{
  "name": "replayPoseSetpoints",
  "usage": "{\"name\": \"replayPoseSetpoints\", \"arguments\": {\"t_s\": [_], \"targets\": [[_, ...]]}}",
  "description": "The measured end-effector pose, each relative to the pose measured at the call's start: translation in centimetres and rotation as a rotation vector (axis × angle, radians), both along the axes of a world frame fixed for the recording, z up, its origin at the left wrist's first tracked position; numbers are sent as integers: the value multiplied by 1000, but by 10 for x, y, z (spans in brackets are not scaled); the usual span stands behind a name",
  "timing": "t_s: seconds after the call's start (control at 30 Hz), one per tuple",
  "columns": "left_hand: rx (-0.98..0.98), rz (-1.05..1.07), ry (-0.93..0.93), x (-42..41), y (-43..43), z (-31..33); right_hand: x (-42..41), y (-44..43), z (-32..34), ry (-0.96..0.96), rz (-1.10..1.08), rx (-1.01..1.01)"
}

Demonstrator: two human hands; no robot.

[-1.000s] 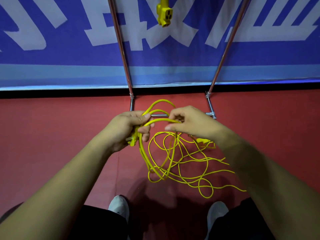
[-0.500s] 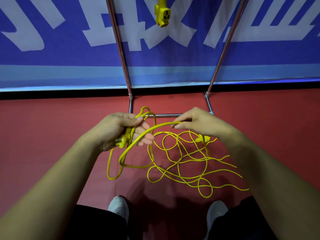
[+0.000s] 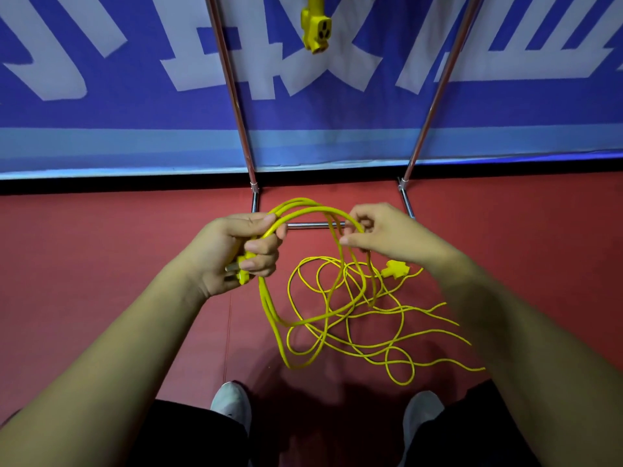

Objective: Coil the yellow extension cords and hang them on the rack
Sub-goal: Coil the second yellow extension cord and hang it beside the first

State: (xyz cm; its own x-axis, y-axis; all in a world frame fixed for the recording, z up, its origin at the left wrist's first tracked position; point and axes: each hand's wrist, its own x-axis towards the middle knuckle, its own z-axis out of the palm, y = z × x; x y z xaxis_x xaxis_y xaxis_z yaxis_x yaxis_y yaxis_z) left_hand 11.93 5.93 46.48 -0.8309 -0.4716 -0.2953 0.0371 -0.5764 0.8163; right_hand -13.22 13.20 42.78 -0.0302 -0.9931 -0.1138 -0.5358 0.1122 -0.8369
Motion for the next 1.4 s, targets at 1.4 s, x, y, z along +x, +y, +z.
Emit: {"name": "replayPoseSetpoints", "arguments": {"t_s": [1.4], "targets": [[-154,-133,-149,-1,5,-10,0,6,6,144,-62,-69]]}}
